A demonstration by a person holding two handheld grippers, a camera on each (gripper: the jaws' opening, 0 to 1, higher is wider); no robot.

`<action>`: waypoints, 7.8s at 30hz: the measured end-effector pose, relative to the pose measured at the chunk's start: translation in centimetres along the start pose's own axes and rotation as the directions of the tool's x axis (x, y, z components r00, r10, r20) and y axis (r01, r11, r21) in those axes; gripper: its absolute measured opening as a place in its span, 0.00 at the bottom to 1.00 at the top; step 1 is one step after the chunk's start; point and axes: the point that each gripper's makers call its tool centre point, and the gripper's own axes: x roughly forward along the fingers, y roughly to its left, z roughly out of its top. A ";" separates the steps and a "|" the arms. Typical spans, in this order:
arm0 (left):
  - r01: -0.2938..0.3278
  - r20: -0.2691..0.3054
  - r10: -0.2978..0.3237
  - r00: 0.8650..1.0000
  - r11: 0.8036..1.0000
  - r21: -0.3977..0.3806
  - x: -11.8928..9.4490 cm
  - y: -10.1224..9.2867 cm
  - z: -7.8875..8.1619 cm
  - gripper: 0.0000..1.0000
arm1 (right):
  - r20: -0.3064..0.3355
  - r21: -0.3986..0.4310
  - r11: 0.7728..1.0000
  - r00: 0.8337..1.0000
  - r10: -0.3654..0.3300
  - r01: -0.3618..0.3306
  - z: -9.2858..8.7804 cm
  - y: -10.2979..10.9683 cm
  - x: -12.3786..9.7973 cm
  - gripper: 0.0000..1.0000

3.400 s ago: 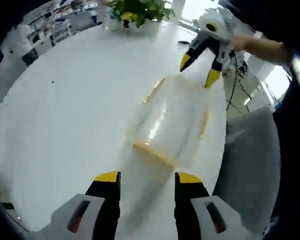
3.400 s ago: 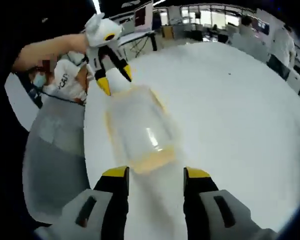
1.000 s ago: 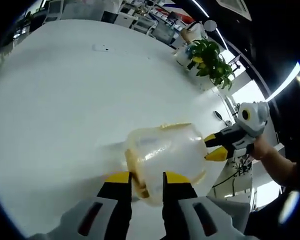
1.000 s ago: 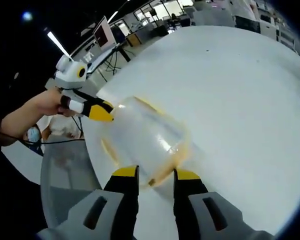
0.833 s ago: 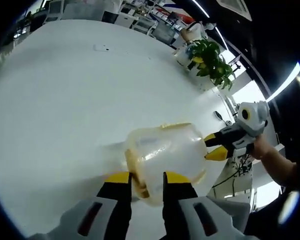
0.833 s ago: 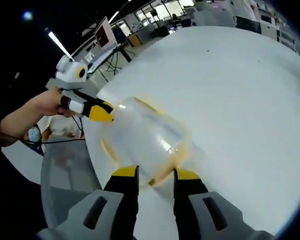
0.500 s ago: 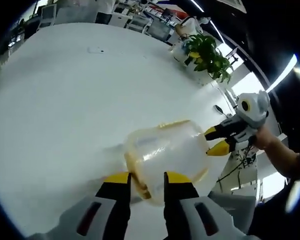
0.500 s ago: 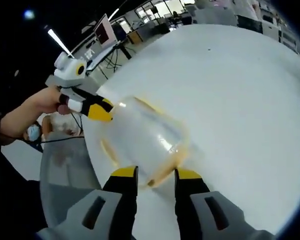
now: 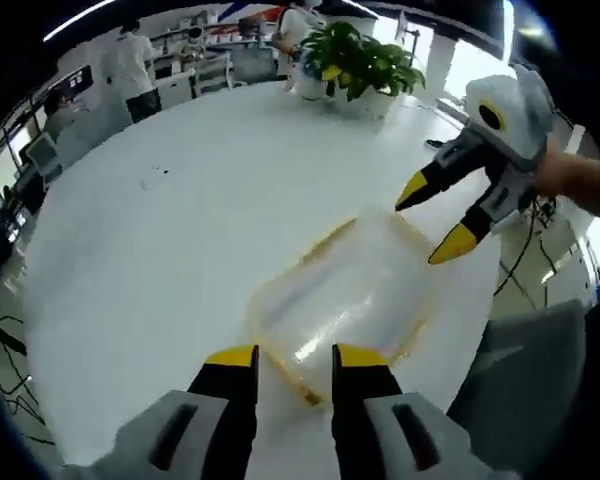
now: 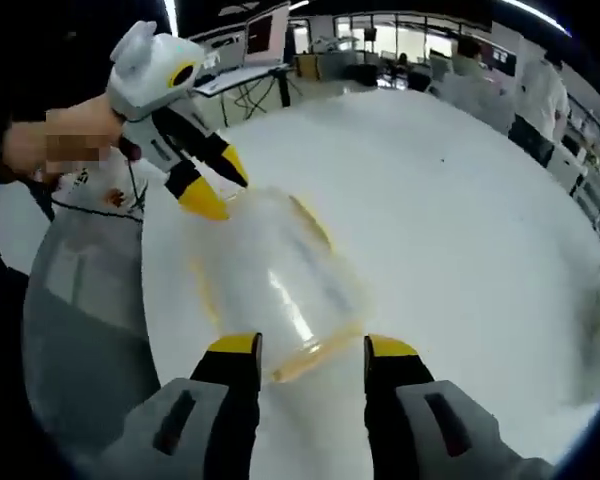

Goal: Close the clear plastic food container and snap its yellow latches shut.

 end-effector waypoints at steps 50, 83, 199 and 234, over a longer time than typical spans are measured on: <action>0.075 0.022 -0.092 0.995 0.906 0.417 0.2 -7.5 2.3 0.28 | -0.067 -0.219 0.925 0.951 0.303 -0.310 5.6 2.4 3.9 0.46; 0.058 0.037 -0.088 0.995 0.863 0.502 2.0 -8.2 1.7 0.32 | -0.361 -0.233 0.827 0.835 0.415 -0.512 4.7 2.5 5.5 0.43; 0.299 -0.347 -0.106 0.932 0.765 0.570 4.8 -3.0 -3.2 0.99 | -0.402 -0.456 0.851 0.913 0.065 -0.261 -1.9 2.9 3.9 0.91; 0.249 -0.353 -0.001 0.936 0.709 0.659 5.6 -2.2 -4.1 0.95 | -0.452 -0.460 0.845 0.891 0.042 -0.273 -2.2 2.8 4.5 0.80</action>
